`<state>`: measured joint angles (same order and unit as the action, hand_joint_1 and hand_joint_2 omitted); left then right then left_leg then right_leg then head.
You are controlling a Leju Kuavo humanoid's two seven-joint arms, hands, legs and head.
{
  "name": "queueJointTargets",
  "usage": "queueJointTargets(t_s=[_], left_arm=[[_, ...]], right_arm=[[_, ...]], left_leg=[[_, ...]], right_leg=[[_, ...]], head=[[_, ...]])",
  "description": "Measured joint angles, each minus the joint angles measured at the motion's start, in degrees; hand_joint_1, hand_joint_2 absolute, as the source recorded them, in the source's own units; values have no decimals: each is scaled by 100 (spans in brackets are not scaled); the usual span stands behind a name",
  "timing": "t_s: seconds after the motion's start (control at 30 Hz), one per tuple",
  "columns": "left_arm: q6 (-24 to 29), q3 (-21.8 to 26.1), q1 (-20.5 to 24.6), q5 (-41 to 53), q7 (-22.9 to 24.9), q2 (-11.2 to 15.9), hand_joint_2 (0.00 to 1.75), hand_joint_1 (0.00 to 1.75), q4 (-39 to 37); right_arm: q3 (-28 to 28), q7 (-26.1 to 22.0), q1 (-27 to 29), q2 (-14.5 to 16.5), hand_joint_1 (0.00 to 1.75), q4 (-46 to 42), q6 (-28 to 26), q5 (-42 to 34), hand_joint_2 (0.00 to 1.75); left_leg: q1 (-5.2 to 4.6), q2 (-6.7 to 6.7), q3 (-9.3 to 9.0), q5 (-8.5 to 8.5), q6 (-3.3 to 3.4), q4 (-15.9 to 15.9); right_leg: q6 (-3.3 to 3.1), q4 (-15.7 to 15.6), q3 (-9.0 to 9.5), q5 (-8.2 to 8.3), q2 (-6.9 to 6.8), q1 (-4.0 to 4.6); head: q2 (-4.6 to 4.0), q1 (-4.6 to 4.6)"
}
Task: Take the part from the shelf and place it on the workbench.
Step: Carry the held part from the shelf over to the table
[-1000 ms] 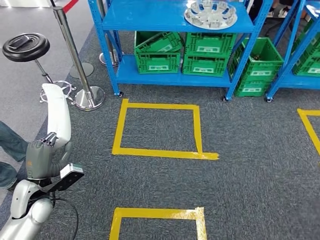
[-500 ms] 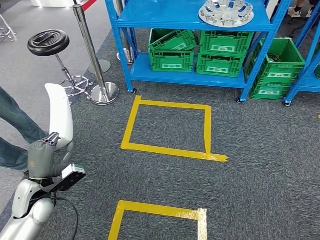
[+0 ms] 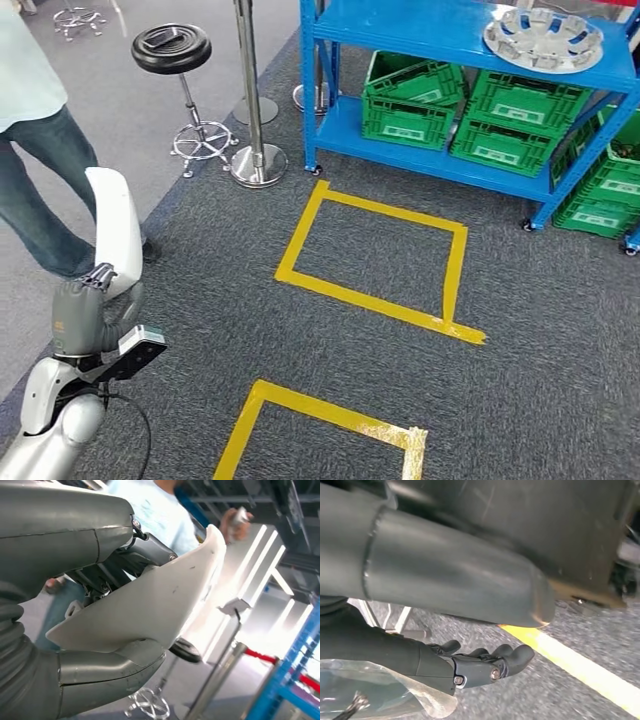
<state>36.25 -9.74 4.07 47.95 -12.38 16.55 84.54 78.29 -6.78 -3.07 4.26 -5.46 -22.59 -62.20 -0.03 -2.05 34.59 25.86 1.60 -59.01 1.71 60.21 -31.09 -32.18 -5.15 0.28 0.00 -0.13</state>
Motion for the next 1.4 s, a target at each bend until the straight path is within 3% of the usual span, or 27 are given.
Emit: queueJointTargets(t_s=[0.07, 0.13, 0.17, 0.2, 0.23, 0.3, 0.37, 0.43, 0.47, 0.53, 0.6, 0.67, 0.7, 0.77, 0.8, 0.87, 0.93, 0.97, 1.03, 1.1, 1.13, 1.17, 1.2, 1.23, 1.3, 1.37, 1.4], left_arm=[[1, -4, 33, 0, -9, -14, 175, 175, -3], [1, -9, 45, -1, -16, -30, 175, 175, -16], [1, -13, 46, -2, -20, -34, 175, 175, -26], [1, -17, 48, -2, -22, -38, 175, 175, -34], [1, -22, 53, -2, -26, -42, 175, 175, -39], [1, -31, 77, -3, -31, -55, 175, 175, -43], [1, -43, 108, -3, -32, -67, 175, 175, -47], [2, -61, 119, -4, -32, -65, 175, 175, -51], [5, -69, 117, -4, -32, -60, 175, 175, -52], [9, -82, 143, -6, -32, -45, 175, 175, -55], [10, -98, 171, -8, -32, -50, 175, 175, -59], [9, -118, 166, -9, -32, -57, 175, 175, -68], [8, -124, 162, -9, -32, -57, 175, 175, -73], [8, -132, 166, -9, -32, -57, 175, 175, -76], [8, -134, 173, -9, -32, -60, 175, 175, -78], [8, -140, 184, -9, -32, -64, 175, 175, -81], [8, -143, 183, -9, -31, -63, 175, 175, -87], [9, -144, 182, -9, -31, -61, 175, 175, -89], [11, -148, 196, -8, -32, -57, 175, 175, -89], [13, -153, 208, -7, -32, -61, 175, 175, -89], [14, -157, 204, -7, -31, -63, 175, 175, -89], [16, -161, 195, -2, -23, -65, 175, 175, -89], [17, -163, 184, 11, -7, -66, 175, 175, -88], [18, -164, 173, 28, 17, -67, 175, 175, -85], [19, -162, 145, 79, 77, -77, 175, 175, -62], [18, -158, 110, 120, 126, -92, 175, 175, -29], [18, -154, 86, 132, 141, -100, 175, 175, -14]], right_arm=[[0, 2, 4, 0, 0, -2, -7, 0, 0], [0, 7, 17, 0, 0, -3, -9, -3, 0], [0, 9, 20, 0, 0, -3, -10, -4, 0], [0, 9, 20, 0, 0, -3, -12, -5, 0], [0, 9, 17, 0, 0, -3, -13, -4, 0], [0, 9, 14, -5, 0, -3, -15, -1, 0], [0, 12, 15, -13, 0, -4, -16, 1, 0], [0, 15, 13, -13, 0, -8, -18, 3, 0], [0, 15, 11, -13, 0, -11, -21, 3, 0], [0, 12, 15, -11, 0, -18, -25, 7, 0], [0, 11, 24, -13, 0, -20, -21, 10, 0], [1, 7, 33, -19, 0, -20, 2, 24, 0], [1, 1, 34, -23, 0, -20, 20, 32, 0], [2, -19, 33, -34, 0, -20, 56, 44, 0], [2, -28, 31, -50, 0, -21, 67, 47, 0], [2, -41, 26, -84, 0, -24, 80, 53, 0], [2, -43, 19, -106, 0, -27, 85, 56, 0], [2, -37, 13, -111, 0, -28, 84, 56, 0], [2, -7, 7, -117, 0, -29, 70, 55, 0], [3, 49, 19, -118, 0, -28, 7, 56, 0], [4, 85, 28, -118, 0, -27, -52, 58, 0], [5, 121, 35, -117, 0, -22, -129, 66, 0], [9, 157, 37, -117, 0, -13, -223, 79, 0], [13, 189, 36, -116, 0, 2, -328, 96, 0], [23, 246, 30, -117, 0, 67, -558, 127, 0], [29, 281, 25, -115, 0, 147, -736, 143, 0], [32, 292, 21, -113, 0, 181, -782, 147, 0]], left_leg=[[11, 142, 24, -27, 42, 8], [-1, 300, 47, -43, 66, 7], [-10, 380, 52, -50, 71, 6], [-18, 461, 51, -56, 72, 6], [-25, 544, 49, -62, 68, 5], [-29, 701, 56, -77, 46, -2], [-7, 846, 98, -111, -11, -6], [17, 989, 139, -156, -88, 8], [12, 955, 161, -142, -121, -15], [-5, 672, 310, 68, -186, -330], [30, 353, 630, 429, -269, -1031], [96, 255, 824, 558, -344, -1492], [128, 226, 773, 469, -374, -1420], [163, 51, 385, 139, -422, -726], [154, -57, 195, 27, -412, -371], [116, -162, 21, -11, -320, -28], [96, -37, 41, 4, -191, -32], [96, 19, 46, 3, -145, -31], [102, 133, 49, -8, -61, -22], [85, 250, 56, -12, -6, -21], [67, 319, 59, -14, 11, -22], [45, 397, 60, -17, 22, -23], [23, 481, 58, -20, 30, -23], [1, 567, 54, -24, 35, -23], [-28, 726, 46, -32, 39, -23], [-7, 870, 66, -48, 11, -21], [15, 945, 84, -66, -19, -14]], right_leg=[[37, 649, -309, -341, 385, -24], [40, 1335, -667, -576, 494, -26], [31, 1437, -738, -542, 505, -25], [13, 1311, -699, -397, 520, -23], [-21, 981, -557, -172, 582, -22], [-115, 196, -209, 184, 880, -31], [-162, -185, -9, 267, 1066, -31], [-169, -259, 53, 286, 946, -36], [-186, -307, 76, 313, 866, -50], [-218, -402, 126, 361, 681, -89], [-235, -421, 144, 362, 493, -85], [-220, -415, 146, 343, 313, -90], [-201, -410, 152, 330, 231, -97], [-133, -384, 181, 281, 79, -111], [-88, -361, 187, 248, 17, -106], [-12, -338, 206, 193, -89, -82], [43, -349, 247, 164, -184, -80], [73, -332, 254, 126, -157, -91], [111, -29, 118, -96, 106, -111], [95, 734, -258, -457, 406, -104], [75, 1121, -466, -582, 466, -92], [44, 1349, -615, -601, 492, -76], [2, 1350, -662, -501, 512, -57], [-54, 1134, -604, -305, 545, -33], [-209, 366, -300, 132, 802, 12], [-317, -146, -72, 299, 1055, 36], [-340, -215, -27, 285, 1086, 42]], head=[[0, 21], [0, 28], [0, 28], [0, 28], [0, 27], [0, 21], [0, 17], [0, 19], [0, 9], [0, -48], [0, -101], [0, -103], [0, -103], [0, -103], [0, -114], [0, -117], [0, -101], [0, -91], [0, -72], [0, -51], [0, -45], [0, -44], [0, -42], [0, -43], [0, -50], [0, -60], [0, -60]])
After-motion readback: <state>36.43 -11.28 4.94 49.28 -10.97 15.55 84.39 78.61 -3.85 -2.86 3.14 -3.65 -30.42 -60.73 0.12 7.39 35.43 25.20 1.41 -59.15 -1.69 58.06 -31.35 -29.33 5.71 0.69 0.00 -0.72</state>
